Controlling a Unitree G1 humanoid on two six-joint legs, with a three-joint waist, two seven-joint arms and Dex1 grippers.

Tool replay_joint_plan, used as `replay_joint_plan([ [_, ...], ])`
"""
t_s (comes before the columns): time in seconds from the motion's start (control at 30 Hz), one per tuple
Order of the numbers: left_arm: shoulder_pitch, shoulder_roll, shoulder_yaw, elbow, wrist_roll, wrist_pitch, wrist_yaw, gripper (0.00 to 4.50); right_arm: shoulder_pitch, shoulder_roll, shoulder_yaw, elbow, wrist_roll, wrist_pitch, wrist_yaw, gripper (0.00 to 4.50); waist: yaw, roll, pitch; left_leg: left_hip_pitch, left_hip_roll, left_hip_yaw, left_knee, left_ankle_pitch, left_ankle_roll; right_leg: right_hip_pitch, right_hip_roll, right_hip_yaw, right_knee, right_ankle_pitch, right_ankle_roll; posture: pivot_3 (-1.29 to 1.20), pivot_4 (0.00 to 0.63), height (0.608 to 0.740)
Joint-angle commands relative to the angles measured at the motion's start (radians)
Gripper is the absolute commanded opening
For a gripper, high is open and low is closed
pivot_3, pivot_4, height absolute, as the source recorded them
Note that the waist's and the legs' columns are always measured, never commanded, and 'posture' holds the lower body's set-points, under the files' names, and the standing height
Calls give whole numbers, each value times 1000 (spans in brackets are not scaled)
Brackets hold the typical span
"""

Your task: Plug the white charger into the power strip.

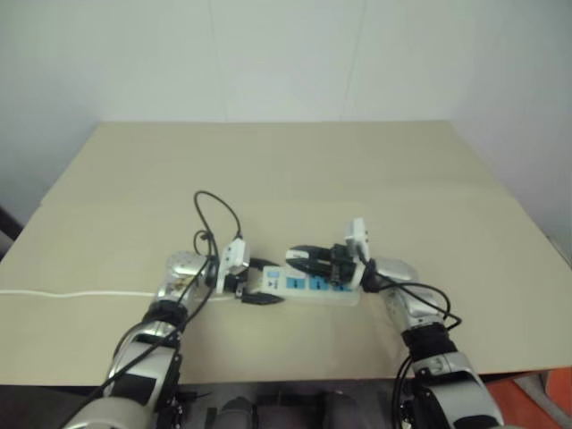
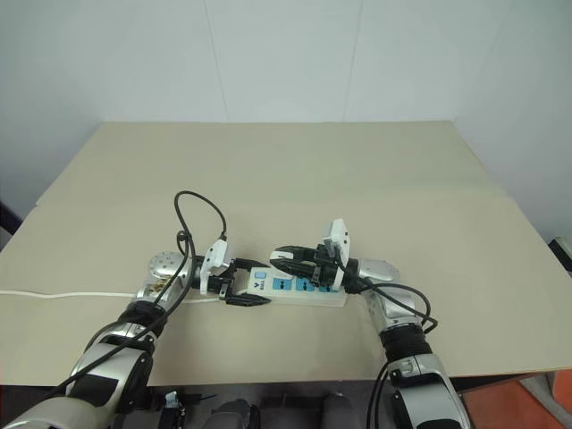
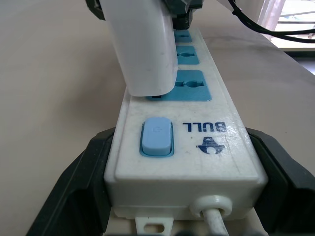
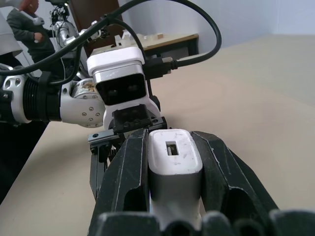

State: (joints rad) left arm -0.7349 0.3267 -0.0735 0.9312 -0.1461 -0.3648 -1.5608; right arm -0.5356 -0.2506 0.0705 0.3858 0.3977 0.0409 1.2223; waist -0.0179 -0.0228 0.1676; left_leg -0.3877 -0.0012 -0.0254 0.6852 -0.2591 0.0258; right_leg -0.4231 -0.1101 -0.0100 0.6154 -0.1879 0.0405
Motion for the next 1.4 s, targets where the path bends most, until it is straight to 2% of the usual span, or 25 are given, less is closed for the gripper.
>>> replay_joint_plan([
  [0.03,-17,14,0,-7,-4,-4,-6,3297,21,-18,16,68,-31,-87,70,1120,0,0,0,0,0,0,0,0,0,0,0,0,0,0,0,0,150,740],
  [0.3,-18,15,-3,-11,-10,2,-13,3297,-56,-2,34,267,-68,-217,133,1120,-1,0,0,2,0,0,0,0,0,1,0,0,-1,0,0,0,150,740],
  [0.6,5,19,-3,-35,-19,12,-16,3297,-58,21,58,430,-114,-360,143,1120,-7,-1,-1,7,0,1,0,0,0,4,0,2,-1,0,0,0,150,740],
  [0.87,9,22,-4,-44,-25,26,-20,3297,-95,22,72,458,-103,-266,156,1120,-12,-1,-3,13,0,1,0,0,0,8,1,3,0,0,0,0,150,740],
  [1.0,9,21,-9,-44,-26,27,-19,3297,-99,16,66,463,-110,-277,155,1120,-17,-1,-3,13,0,1,0,0,0,8,1,3,1,0,0,0,150,740],
  [1.33,10,19,-11,-32,-20,15,-10,3297,-77,16,30,437,-100,-351,191,4480,-19,-3,-4,20,1,0,-4,0,0,16,1,2,-3,0,0,0,150,740],
  [1.4,9,18,-11,-31,-20,14,-8,3297,-77,13,27,438,-100,-352,196,4480,-19,-3,-4,20,1,0,-4,0,0,16,1,2,-3,0,0,0,150,740],
])
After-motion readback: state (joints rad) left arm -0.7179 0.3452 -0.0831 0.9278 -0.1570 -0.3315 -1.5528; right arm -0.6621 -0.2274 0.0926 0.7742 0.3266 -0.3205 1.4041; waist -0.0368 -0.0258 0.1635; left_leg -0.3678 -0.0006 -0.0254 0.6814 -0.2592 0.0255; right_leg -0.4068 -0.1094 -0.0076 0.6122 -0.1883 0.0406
